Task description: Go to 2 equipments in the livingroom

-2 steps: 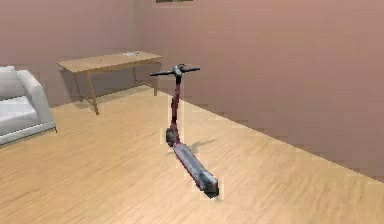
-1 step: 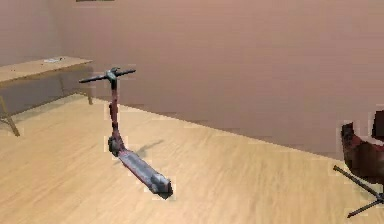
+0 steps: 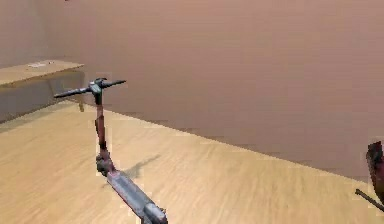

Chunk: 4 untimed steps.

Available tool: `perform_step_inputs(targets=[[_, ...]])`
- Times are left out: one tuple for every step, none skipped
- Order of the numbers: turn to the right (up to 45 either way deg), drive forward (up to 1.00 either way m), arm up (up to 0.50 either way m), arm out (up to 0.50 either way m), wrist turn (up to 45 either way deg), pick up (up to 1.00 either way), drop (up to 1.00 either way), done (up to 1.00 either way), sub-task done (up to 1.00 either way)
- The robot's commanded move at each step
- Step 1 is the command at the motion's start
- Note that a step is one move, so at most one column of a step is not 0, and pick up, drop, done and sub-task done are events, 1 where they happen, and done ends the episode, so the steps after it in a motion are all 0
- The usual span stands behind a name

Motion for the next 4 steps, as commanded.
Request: perform_step_inputs(targets=[[-45.0, 0.00, 0.00, 0.00, 0.0, 0.00, 0.00, 0.00, 0.00], [-15.0, 0.00, 0.00, 0.00, 0.0, 0.00, 0.00, 0.00, 0.00], [0.0, 1.00, 0.00, 0.00, 0.0, 0.00, 0.00, 0.00, 0.00], [-6.0, 0.00, 0.00, 0.00, 0.0, 0.00, 0.00, 0.00, 0.00]])
